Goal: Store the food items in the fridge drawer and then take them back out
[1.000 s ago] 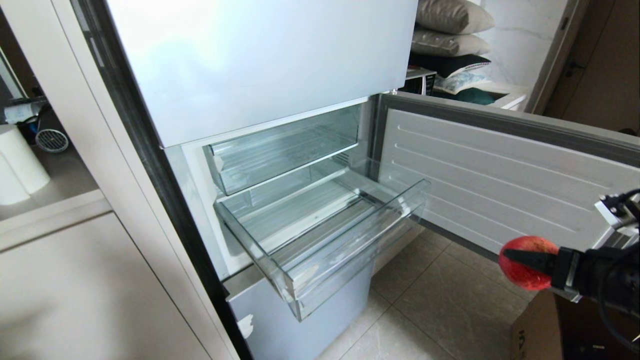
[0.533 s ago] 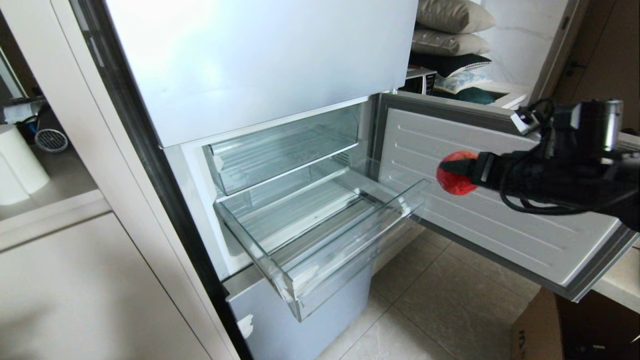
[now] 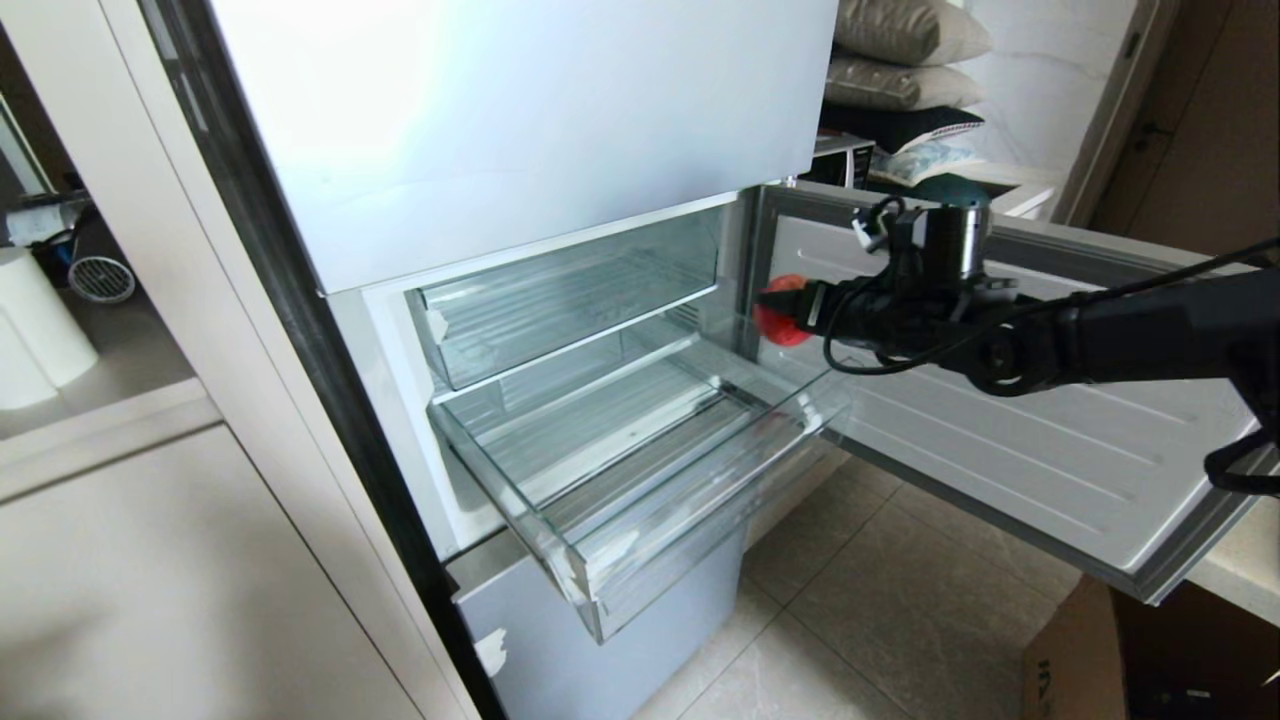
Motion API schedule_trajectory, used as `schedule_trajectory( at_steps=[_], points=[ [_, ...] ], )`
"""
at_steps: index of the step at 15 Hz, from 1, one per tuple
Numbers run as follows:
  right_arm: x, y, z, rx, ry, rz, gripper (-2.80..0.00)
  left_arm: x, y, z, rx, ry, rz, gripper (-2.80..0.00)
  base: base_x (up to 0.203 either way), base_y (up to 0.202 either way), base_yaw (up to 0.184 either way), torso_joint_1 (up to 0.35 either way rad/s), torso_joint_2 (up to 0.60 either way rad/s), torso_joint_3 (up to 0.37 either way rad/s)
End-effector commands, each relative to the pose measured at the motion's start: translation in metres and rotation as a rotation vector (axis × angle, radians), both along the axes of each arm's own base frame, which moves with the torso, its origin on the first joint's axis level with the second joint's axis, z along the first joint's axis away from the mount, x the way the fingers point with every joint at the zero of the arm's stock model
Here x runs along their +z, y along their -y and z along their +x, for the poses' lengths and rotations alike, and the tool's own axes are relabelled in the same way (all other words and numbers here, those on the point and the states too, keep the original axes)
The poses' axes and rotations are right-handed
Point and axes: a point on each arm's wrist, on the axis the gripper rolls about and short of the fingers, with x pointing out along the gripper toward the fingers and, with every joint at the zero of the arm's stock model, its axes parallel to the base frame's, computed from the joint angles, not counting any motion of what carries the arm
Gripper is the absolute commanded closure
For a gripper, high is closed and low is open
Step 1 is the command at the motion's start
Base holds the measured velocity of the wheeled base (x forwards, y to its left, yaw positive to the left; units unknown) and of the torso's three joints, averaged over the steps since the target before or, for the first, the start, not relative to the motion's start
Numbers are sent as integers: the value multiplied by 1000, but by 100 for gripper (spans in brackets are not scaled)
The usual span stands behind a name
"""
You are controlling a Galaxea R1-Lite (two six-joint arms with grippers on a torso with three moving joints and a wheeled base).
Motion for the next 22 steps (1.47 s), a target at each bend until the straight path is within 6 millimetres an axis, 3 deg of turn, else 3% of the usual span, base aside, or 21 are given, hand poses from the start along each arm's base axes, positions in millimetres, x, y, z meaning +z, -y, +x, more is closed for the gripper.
schedule_trajectory(
  at_steps=[1,3,4,9,16,17,19,22],
  points=[
    [-27,-10,10,26,-25,-59,0,0,0,0,1,-1,0,0,0,0,0,0,0,0],
    [-39,-17,13,40,-34,-95,0,0,0,0,1,-1,0,0,0,0,0,0,0,0],
    [-43,-17,15,41,-40,-97,-280,0,0,0,1,-1,0,0,0,0,0,0,0,0],
    [-49,-23,22,25,1,-85,-280,0,0,0,1,-1,0,0,0,0,0,0,0,0],
    [-33,-26,14,0,24,-77,-280,0,0,0,1,-1,0,0,0,0,0,0,0,0],
    [-25,-25,5,-4,27,-76,-280,0,0,0,1,-1,0,0,0,0,0,0,0,0],
    [8,-22,-33,13,55,-70,-280,0,0,0,1,-1,0,0,0,0,0,0,0,0],
    [67,-3,-131,50,129,-53,-280,0,0,0,1,0,0,0,0,0,0,0,0,0]
  ],
)
